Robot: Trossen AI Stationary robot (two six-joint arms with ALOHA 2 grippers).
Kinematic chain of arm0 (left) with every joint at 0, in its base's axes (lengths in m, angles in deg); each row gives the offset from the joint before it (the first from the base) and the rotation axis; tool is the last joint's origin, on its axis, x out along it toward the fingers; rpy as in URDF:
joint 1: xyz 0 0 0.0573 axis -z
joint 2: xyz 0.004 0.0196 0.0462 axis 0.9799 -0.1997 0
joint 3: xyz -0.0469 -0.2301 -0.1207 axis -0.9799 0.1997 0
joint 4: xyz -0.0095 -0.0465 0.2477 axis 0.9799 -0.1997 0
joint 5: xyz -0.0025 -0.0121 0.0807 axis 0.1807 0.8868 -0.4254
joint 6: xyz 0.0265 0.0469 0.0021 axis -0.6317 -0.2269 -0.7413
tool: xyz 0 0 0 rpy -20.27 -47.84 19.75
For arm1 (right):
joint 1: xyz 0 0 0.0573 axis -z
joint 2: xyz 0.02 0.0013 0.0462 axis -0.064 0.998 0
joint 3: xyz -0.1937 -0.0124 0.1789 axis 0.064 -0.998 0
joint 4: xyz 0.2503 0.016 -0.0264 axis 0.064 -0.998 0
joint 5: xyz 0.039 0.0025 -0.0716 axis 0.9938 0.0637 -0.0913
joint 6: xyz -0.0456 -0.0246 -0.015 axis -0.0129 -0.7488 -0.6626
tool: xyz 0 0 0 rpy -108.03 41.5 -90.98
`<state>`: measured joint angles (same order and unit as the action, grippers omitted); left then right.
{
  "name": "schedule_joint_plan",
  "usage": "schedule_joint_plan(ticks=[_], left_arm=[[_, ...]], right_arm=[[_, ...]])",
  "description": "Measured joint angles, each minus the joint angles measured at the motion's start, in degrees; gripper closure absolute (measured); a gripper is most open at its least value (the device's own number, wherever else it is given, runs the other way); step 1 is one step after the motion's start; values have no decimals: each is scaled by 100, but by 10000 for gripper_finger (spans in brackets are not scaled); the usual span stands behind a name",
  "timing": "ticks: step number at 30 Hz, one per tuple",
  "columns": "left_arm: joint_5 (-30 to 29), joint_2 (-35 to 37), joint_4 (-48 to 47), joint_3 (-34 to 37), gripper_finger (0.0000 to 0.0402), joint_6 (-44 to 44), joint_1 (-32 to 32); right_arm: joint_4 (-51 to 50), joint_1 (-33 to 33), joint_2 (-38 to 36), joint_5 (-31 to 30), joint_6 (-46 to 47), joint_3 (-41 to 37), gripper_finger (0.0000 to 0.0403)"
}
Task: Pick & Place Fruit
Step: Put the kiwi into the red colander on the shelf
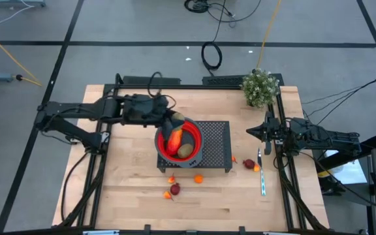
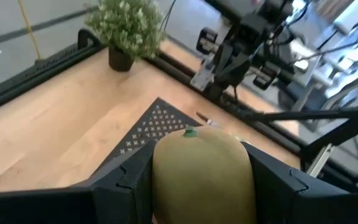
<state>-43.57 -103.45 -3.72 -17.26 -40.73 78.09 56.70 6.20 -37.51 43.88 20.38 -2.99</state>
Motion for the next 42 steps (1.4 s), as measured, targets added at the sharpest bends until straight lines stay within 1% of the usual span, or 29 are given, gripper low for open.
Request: schedule_joint_plan(ticks=[6,11,17,25,32,38,42], left_arm=[[216,-590,-431,-724,213,4,-61],[356,-1004,-588,-1027,213,29,-80],[514,-1344,-911,-1118,213,208,-75],[711,-1521,-936,-1125,213,203,-61],[726,-1586,-1336,-1121,213,-843,59],[704,-1584,-1418,-1121,213,-2076,157],[706,-1614,-1367,-1121,213,-2391,172]], right_arm=[[-5,0,0,-2,2,0,403],[-57,0,0,0,0,0,403],[-159,0,0,-1,2,0,403],[-159,0,0,-2,2,0,403],[-168,0,2,-2,2,0,403],[-172,0,2,-2,2,0,403],[-172,0,2,0,2,0,403]])
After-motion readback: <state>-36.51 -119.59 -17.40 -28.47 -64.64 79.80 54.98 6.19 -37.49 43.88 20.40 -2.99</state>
